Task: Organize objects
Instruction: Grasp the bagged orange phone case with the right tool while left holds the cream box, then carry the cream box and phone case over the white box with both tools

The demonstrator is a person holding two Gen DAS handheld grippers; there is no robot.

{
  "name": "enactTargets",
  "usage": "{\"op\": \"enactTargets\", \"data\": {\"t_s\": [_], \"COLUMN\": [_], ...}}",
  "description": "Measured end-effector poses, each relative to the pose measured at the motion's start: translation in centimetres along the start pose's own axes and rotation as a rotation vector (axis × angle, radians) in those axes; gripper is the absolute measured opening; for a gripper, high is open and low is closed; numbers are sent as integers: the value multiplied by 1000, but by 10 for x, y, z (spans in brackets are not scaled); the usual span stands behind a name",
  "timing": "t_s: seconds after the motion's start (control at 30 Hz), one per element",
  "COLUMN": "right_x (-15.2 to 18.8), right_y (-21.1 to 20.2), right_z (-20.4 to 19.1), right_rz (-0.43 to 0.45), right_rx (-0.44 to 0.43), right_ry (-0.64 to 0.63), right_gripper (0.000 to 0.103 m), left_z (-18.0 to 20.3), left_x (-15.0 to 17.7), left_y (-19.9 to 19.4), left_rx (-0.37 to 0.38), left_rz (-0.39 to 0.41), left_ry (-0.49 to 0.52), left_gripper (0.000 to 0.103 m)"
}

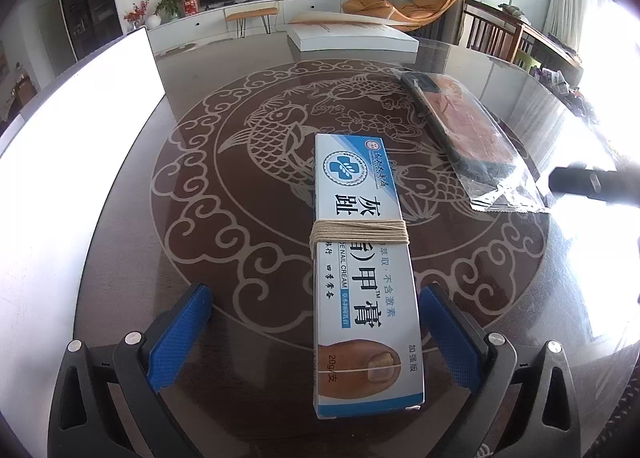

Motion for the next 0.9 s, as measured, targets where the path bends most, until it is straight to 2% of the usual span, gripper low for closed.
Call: {"op": "enactTargets", "data": {"t_s": [0.1, 0.2, 0.27, 0.37, 0.4, 0.47, 0.53, 0.57, 0.6, 0.63, 0.73, 0.83, 0.9], "right_x": [-53, -82, -91, -96, -94, -94, -89, -85, -80, -75, -41, 12, 41], "right_y": [35, 69, 82, 101, 104, 102, 98, 93, 87, 83, 64, 33, 17], "right_z": [-21, -36, -50, -62, -60, -54, -47, -45, -46, -46, -43, -31, -20], "right_rz": [-90, -145, -154, -176, -190, -156, -134, -117, -98, -93, -110, -106, -111], "right_rx": [-45, -31, 2, 139, 161, 169, 151, 147, 141, 133, 92, 68, 70], "right_ry": [34, 83, 57, -19, -17, 2, -2, -31, -64, -88, -167, -214, -224], "right_gripper": [103, 103, 103, 103, 103, 103, 102, 95, 82, 77, 76, 76, 78], "left_z": [0, 0, 0, 0, 0, 0, 0, 0, 1, 1, 1, 1, 0], "left_x": [0, 0, 0, 0, 0, 0, 0, 0, 0, 1, 1, -2, -6], "left_y": [0, 0, 0, 0, 0, 0, 0, 0, 1, 1, 1, 2, 3], "left_rx": [0, 0, 0, 0, 0, 0, 0, 0, 0, 0, 14, 52, 84], "left_rz": [0, 1, 1, 0, 0, 1, 1, 1, 1, 1, -13, -80, -97], "left_ry": [0, 0, 0, 0, 0, -1, -1, -1, -1, -1, 15, 61, 48], "left_gripper": [103, 103, 103, 103, 103, 103, 103, 103, 103, 103, 103, 103, 103]}}
Point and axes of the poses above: each gripper's, at about its wrist camera, not at the fingertips, and y roughly the way its jaws point, z to its right, x to its underside, the point moved 4 cm from there along y, roughly the way its jaws point, and after that the axes turned 4 degrees about x, right-handed, at the moved point
